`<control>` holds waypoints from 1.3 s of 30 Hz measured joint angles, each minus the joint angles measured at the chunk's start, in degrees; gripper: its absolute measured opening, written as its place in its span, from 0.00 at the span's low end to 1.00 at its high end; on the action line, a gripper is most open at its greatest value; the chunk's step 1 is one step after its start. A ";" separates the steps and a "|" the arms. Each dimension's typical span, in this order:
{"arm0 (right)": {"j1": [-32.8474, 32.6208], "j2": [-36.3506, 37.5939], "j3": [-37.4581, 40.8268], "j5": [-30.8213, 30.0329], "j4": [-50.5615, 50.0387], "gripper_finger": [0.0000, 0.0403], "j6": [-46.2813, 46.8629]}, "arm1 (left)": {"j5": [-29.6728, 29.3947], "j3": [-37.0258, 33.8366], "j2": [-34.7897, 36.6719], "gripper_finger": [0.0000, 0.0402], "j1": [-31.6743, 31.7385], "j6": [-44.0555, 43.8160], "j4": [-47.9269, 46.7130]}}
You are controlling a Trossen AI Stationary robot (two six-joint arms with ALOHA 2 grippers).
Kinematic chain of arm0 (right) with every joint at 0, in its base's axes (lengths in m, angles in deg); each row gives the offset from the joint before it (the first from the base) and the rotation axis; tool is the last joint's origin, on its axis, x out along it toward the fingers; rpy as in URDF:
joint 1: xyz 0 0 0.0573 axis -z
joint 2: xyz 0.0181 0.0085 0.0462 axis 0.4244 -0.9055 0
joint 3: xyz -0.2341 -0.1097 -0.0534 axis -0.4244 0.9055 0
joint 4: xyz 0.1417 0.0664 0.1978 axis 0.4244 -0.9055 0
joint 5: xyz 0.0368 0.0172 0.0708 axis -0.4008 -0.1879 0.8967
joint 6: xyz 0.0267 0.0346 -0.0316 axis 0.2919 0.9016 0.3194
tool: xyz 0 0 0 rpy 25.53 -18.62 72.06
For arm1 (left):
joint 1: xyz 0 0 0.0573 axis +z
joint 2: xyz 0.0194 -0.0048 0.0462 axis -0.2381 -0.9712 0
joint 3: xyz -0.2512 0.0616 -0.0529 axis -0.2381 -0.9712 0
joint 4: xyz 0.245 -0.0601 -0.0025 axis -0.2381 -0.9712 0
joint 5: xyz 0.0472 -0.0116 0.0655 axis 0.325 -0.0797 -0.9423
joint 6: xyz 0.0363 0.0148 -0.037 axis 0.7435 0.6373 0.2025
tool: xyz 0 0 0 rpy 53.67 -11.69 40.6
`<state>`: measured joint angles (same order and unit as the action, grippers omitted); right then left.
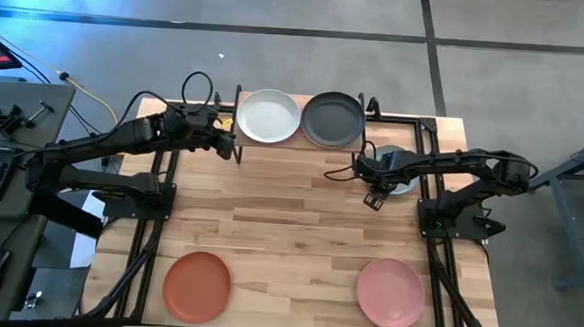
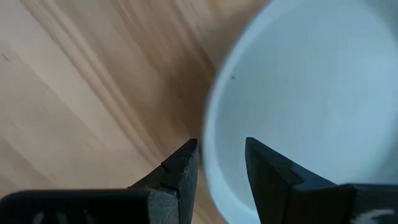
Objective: Place and stack plates onto a shelf
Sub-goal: Stack the light blue plate on top of the black plate on the shelf
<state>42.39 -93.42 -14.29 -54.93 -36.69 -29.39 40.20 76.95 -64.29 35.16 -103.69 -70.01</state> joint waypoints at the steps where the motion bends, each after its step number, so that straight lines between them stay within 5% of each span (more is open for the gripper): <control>1: 0.00 0.00 0.51 0.19 1.08 0.28 0.02 | 0.00 0.00 0.00 0.18 0.00 -0.02 0.02; 26: -0.02 0.17 6.52 -0.49 8.44 0.28 2.97 | 0.00 0.00 0.00 0.18 0.02 -1.18 0.02; 34: -0.07 0.11 6.52 0.60 8.76 0.04 4.08 | 0.00 0.00 0.00 0.18 0.02 -1.14 0.00; 39: -0.07 -0.02 5.90 0.73 7.83 0.02 4.46 | 0.00 0.00 0.00 0.18 0.02 -1.11 0.00</control>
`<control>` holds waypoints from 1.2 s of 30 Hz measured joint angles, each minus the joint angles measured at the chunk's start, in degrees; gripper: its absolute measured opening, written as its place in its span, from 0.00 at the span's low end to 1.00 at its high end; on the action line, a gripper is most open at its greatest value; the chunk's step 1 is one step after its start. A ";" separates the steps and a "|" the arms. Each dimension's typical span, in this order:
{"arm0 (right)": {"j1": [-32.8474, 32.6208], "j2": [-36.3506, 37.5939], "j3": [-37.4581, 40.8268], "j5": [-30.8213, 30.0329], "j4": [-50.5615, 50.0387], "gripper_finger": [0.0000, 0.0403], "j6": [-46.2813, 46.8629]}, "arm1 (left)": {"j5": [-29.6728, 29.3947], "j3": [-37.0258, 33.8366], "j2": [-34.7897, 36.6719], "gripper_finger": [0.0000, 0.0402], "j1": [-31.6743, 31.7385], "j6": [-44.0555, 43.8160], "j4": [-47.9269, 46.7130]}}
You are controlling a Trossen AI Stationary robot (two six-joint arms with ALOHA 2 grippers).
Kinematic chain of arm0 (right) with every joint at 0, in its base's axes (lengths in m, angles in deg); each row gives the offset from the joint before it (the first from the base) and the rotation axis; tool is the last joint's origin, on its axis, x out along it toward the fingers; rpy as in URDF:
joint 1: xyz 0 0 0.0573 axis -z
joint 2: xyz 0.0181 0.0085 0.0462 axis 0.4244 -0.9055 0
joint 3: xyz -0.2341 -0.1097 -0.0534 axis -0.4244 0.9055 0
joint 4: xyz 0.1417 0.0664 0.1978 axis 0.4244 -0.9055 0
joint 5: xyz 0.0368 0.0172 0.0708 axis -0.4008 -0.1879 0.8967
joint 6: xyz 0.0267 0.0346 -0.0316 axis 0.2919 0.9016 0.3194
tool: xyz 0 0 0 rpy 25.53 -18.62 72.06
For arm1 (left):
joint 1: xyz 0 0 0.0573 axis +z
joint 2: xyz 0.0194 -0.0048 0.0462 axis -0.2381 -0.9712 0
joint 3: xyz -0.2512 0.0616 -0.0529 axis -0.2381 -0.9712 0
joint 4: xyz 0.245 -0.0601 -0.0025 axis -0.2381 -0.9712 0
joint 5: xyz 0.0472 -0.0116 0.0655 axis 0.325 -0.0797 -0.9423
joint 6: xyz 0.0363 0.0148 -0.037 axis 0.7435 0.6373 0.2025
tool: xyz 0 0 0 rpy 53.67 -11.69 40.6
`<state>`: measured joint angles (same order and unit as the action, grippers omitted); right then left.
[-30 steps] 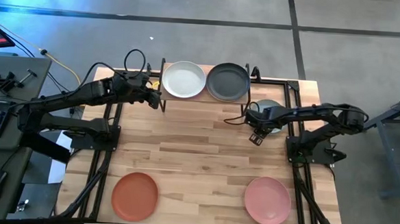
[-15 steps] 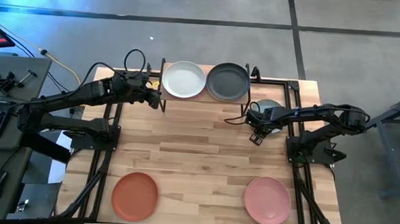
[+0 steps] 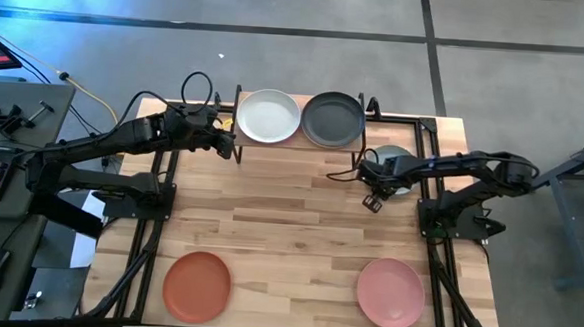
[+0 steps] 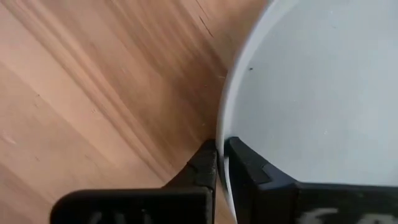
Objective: Place and stack plates onto a shelf
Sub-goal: Stack the light blue plate on top of the black plate on the shelf
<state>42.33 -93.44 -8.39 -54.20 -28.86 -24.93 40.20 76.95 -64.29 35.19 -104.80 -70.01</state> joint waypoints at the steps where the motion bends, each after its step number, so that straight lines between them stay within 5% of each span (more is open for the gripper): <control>1: 0.00 -0.02 -0.47 0.03 -0.63 0.01 -0.10 | 0.00 0.00 0.00 0.18 -0.01 0.01 0.00; 14: -0.79 0.02 -7.97 1.47 -11.75 0.00 0.38 | 0.00 0.00 0.02 0.18 0.00 0.04 0.00; 36: -7.25 8.31 -17.11 7.12 -21.99 0.00 15.27 | 0.00 0.00 0.02 0.18 -0.02 0.07 0.00</control>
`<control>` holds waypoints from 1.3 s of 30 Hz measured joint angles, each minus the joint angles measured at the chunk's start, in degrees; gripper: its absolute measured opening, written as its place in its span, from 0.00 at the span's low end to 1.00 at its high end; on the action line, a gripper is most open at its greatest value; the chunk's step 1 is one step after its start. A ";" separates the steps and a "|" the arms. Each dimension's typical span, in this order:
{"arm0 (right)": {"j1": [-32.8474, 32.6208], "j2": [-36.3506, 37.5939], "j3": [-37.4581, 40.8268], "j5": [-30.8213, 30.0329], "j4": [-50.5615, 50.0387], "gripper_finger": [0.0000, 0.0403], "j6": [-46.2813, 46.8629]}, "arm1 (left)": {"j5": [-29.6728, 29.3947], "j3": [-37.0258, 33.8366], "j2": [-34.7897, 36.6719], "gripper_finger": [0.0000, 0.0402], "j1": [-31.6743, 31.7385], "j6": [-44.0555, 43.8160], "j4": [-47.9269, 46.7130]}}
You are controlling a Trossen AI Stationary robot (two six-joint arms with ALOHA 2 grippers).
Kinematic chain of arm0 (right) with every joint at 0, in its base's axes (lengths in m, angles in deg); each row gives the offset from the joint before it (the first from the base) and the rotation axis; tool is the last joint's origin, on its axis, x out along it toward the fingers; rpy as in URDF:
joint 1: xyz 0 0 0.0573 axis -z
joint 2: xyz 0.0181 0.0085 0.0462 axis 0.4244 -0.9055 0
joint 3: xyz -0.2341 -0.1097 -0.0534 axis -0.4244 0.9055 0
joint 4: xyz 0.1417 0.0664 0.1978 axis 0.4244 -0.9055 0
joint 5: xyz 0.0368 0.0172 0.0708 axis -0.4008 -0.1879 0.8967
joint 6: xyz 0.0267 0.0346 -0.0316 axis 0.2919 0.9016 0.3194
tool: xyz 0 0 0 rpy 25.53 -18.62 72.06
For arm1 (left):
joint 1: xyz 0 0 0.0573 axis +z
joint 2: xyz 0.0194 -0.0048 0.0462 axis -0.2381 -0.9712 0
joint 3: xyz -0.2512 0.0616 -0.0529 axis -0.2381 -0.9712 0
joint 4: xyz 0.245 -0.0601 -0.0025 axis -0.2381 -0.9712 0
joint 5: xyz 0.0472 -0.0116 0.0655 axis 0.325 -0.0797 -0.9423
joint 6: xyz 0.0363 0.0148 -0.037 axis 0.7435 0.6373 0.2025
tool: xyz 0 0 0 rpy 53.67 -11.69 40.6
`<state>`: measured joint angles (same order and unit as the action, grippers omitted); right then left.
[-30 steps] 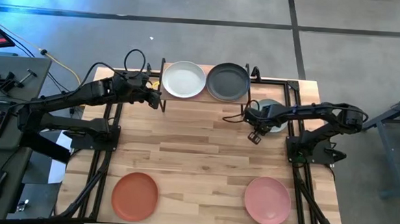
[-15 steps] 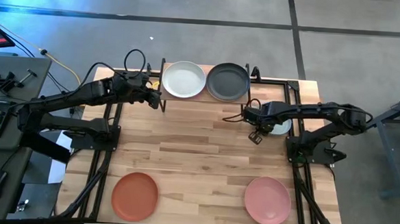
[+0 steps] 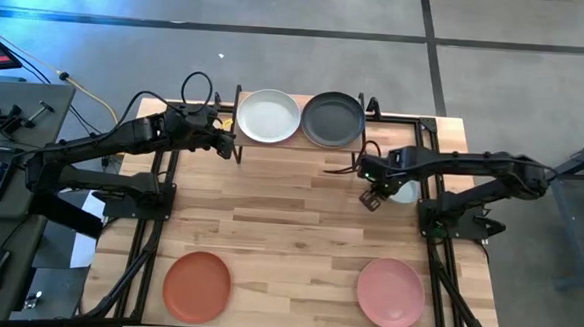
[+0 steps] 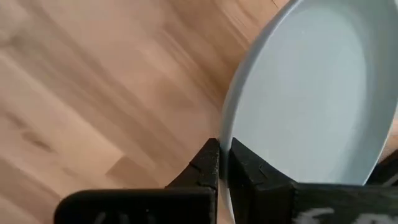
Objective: Place and stack plates onto a shelf
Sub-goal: Stack the light blue plate on top of the black plate on the shelf
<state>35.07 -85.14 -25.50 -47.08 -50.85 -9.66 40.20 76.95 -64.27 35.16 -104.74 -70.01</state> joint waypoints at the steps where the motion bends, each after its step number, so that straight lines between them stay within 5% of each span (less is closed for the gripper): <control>1: -0.46 0.00 -0.86 0.27 -0.36 0.00 0.00 | 0.00 0.00 0.00 0.18 0.02 -0.01 0.00; 13: -5.82 0.04 -14.44 1.39 -5.23 0.00 5.25 | 0.02 0.00 0.00 0.18 0.01 0.00 0.00; 30: -14.97 0.02 -21.73 1.31 -7.67 0.00 17.19 | 4.91 0.00 -0.02 0.18 0.00 3.04 -0.01; 39: -18.76 -0.50 -30.54 -3.05 -6.75 0.00 20.29 | 8.00 0.00 0.00 0.18 0.00 4.48 -0.01</control>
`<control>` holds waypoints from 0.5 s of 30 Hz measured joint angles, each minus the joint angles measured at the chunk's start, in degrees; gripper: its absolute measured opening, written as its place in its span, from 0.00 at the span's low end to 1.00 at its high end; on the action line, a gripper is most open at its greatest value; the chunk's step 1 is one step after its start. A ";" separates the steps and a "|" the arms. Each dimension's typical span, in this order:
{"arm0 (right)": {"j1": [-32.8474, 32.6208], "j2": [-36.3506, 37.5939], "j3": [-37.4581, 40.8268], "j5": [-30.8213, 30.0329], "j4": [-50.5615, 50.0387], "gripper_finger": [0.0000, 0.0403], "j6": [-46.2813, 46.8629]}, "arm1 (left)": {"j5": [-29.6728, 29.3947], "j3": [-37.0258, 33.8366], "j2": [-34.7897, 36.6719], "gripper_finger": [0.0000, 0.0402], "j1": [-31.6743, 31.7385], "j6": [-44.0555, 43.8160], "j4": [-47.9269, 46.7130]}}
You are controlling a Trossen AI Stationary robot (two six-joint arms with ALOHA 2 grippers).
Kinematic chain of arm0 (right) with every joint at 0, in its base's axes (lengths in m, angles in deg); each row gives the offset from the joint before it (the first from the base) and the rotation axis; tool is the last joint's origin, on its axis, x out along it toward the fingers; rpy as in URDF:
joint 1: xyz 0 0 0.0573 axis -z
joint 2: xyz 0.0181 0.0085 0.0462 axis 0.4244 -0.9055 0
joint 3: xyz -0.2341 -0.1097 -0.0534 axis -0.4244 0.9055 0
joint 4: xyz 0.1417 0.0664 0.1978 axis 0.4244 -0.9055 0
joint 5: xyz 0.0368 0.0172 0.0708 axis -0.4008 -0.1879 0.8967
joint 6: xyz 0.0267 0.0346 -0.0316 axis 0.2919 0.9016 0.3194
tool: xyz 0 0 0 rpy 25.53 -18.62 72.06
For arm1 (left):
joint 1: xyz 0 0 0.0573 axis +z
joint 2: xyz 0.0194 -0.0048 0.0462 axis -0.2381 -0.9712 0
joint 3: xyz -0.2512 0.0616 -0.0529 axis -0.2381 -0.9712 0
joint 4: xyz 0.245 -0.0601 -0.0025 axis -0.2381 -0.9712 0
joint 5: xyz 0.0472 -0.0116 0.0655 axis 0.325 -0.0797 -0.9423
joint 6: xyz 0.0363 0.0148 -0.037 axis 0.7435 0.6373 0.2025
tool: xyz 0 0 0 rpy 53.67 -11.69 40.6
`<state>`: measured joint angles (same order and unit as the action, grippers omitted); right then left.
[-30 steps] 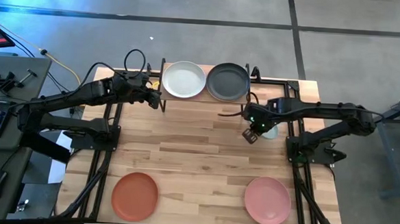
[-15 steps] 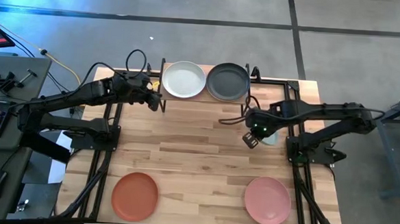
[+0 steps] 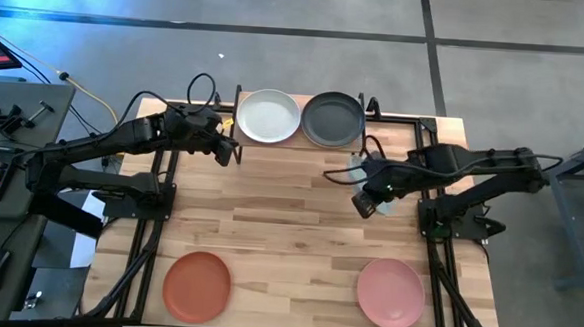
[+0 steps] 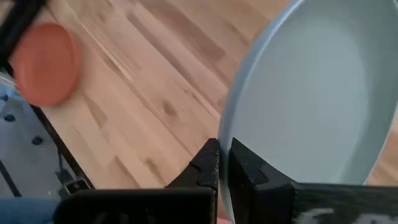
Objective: Place and stack plates onto a shelf
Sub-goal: Stack the light blue plate on top of the black plate on the shelf
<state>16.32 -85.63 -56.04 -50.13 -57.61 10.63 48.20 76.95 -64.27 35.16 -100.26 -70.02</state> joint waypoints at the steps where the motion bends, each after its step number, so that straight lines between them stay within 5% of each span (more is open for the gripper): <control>1: -0.13 -0.16 -1.08 -0.86 0.01 0.00 -0.27 | 0.08 0.00 0.00 0.18 0.00 0.02 -0.01; 9: 2.22 -3.29 -12.03 -6.93 -0.02 0.00 -10.42 | 2.44 0.00 0.00 0.18 0.00 0.01 0.01; 15: 9.56 -8.23 -20.33 -8.54 0.06 0.00 -27.17 | 2.53 0.00 0.00 0.18 0.01 -0.21 0.03</control>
<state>25.87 -93.86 -76.36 -58.67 -57.55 -16.54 50.73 76.95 -64.27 35.18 -100.46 -69.99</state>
